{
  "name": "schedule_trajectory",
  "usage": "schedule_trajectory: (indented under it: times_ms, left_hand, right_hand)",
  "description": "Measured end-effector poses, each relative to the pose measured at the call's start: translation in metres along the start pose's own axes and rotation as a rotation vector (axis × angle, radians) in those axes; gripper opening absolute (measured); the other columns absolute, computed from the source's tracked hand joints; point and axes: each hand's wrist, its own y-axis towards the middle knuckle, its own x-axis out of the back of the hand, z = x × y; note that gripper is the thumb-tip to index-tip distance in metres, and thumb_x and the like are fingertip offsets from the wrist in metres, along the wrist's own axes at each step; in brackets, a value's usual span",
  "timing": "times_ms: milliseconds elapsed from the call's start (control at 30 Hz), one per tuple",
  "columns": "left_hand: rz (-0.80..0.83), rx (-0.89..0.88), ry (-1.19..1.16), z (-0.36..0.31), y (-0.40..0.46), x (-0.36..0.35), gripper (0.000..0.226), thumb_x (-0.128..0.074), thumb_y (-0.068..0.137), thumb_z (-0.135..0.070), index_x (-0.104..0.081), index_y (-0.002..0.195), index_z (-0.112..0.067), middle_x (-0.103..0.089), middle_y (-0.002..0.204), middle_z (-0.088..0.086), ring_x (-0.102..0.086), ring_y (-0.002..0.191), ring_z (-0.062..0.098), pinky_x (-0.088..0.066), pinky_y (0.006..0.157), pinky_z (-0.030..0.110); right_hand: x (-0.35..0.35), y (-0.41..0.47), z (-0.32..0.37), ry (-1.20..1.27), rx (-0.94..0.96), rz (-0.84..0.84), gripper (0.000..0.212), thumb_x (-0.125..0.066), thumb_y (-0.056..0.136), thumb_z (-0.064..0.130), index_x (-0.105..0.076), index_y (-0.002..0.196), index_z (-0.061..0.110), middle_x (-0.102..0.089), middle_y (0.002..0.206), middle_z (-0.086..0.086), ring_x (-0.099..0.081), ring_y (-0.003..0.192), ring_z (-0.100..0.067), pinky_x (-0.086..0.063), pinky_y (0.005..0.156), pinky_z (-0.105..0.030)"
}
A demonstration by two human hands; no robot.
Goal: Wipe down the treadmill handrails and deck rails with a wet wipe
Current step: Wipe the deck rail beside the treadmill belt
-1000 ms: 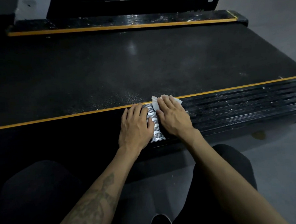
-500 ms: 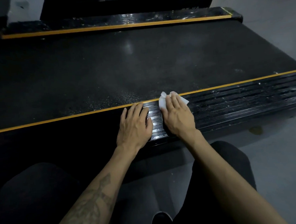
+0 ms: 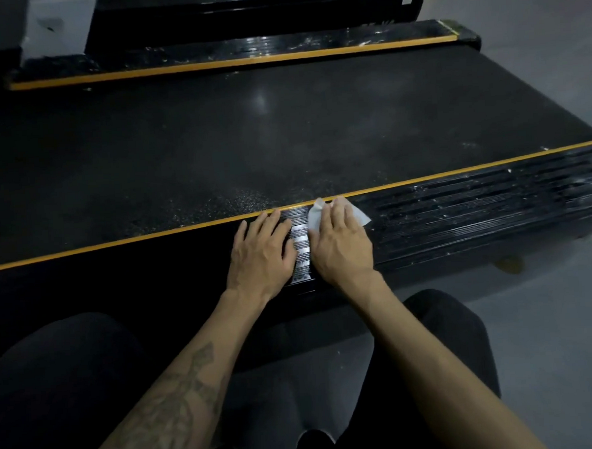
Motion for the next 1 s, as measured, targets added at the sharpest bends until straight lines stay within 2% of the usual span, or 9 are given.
schedule_trajectory:
  times_ms: [67, 133, 233, 300, 367, 500, 667, 867, 1000]
  left_hand:
    - [0.003, 0.000, 0.071, -0.008, 0.005, -0.001, 0.035, -0.048, 0.101, -0.032, -0.063, 0.126, -0.012, -0.056, 0.142, 0.008, -0.048, 0.134, 0.028, -0.034, 0.115, 0.046]
    - [0.005, 0.006, 0.112, -0.015, 0.007, -0.002, 0.032, -0.048, 0.099, -0.034, -0.062, 0.115, -0.010, -0.058, 0.130, 0.010, -0.051, 0.121, 0.030, -0.039, 0.108, 0.045]
    - [0.000, -0.026, 0.096, -0.016, 0.009, -0.005, 0.039, -0.047, 0.101, -0.033, -0.059, 0.128, -0.008, -0.054, 0.139, 0.013, -0.047, 0.132, 0.031, -0.035, 0.113, 0.047]
    - [0.040, -0.053, 0.071, -0.015, 0.010, -0.009, 0.048, -0.043, 0.104, -0.033, -0.050, 0.147, -0.013, -0.043, 0.156, 0.009, -0.034, 0.148, 0.028, -0.024, 0.122, 0.048]
    - [0.073, -0.065, 0.052, -0.014, 0.012, -0.012, 0.053, -0.039, 0.106, -0.035, -0.038, 0.157, -0.019, -0.029, 0.167, 0.003, -0.018, 0.157, 0.022, -0.013, 0.127, 0.048]
    - [0.083, -0.068, 0.021, -0.010, 0.012, -0.013, 0.056, -0.039, 0.107, -0.038, -0.034, 0.160, -0.020, -0.022, 0.170, 0.001, -0.011, 0.159, 0.018, -0.007, 0.128, 0.047]
    - [0.081, -0.059, 0.006, -0.011, 0.011, -0.015, 0.056, -0.037, 0.107, -0.039, -0.034, 0.160, -0.020, -0.021, 0.170, 0.001, -0.011, 0.159, 0.017, -0.007, 0.129, 0.046]
    - [0.083, -0.058, 0.000, -0.011, 0.011, -0.013, 0.055, -0.034, 0.107, -0.039, -0.035, 0.159, -0.020, -0.023, 0.170, 0.001, -0.012, 0.158, 0.017, -0.007, 0.129, 0.046]
    - [0.069, -0.056, -0.006, -0.010, 0.011, -0.016, 0.055, -0.036, 0.107, -0.039, -0.036, 0.159, -0.020, -0.023, 0.170, 0.002, -0.012, 0.158, 0.017, -0.008, 0.129, 0.046]
  right_hand:
    - [0.002, 0.001, -0.003, 0.063, 0.062, -0.028, 0.063, -0.011, 0.111, 0.037, -0.005, 0.162, -0.001, -0.006, 0.170, -0.022, 0.002, 0.159, -0.032, -0.003, 0.128, -0.042]
    - [0.005, 0.003, -0.014, 0.148, 0.058, -0.055, 0.063, -0.016, 0.112, 0.040, -0.007, 0.163, 0.004, -0.004, 0.171, -0.017, 0.002, 0.159, -0.025, 0.003, 0.128, -0.036]
    - [-0.002, -0.003, -0.017, 0.123, -0.025, -0.048, 0.067, -0.012, 0.111, 0.042, -0.002, 0.162, -0.001, -0.001, 0.170, -0.020, 0.005, 0.159, -0.026, 0.000, 0.129, -0.038]
    - [-0.008, -0.011, -0.008, 0.121, -0.081, -0.039, 0.068, -0.010, 0.110, 0.041, 0.000, 0.161, -0.003, 0.000, 0.170, -0.023, 0.005, 0.159, -0.030, -0.007, 0.128, -0.041]
    - [-0.008, -0.010, -0.004, 0.132, -0.062, -0.050, 0.068, -0.011, 0.110, 0.043, -0.001, 0.162, -0.001, 0.000, 0.170, -0.021, 0.005, 0.159, -0.030, -0.007, 0.128, -0.042]
    - [0.005, 0.006, -0.022, 0.164, 0.034, -0.052, 0.064, -0.016, 0.112, 0.042, -0.004, 0.163, 0.005, 0.000, 0.172, -0.015, 0.004, 0.159, -0.024, -0.003, 0.128, -0.038]
    - [-0.006, -0.025, -0.017, 0.123, -0.087, -0.064, 0.067, -0.013, 0.111, 0.041, -0.004, 0.162, -0.001, -0.002, 0.170, -0.020, 0.005, 0.159, -0.026, -0.004, 0.128, -0.039]
    - [0.001, -0.014, -0.021, 0.184, 0.003, -0.069, 0.066, -0.020, 0.111, 0.044, -0.007, 0.163, 0.006, -0.001, 0.172, -0.014, 0.003, 0.159, -0.022, -0.002, 0.128, -0.036]
    - [-0.004, -0.028, -0.010, 0.142, -0.121, -0.071, 0.067, -0.015, 0.111, 0.042, -0.005, 0.162, -0.001, -0.003, 0.170, -0.020, 0.004, 0.159, -0.026, -0.006, 0.128, -0.039]
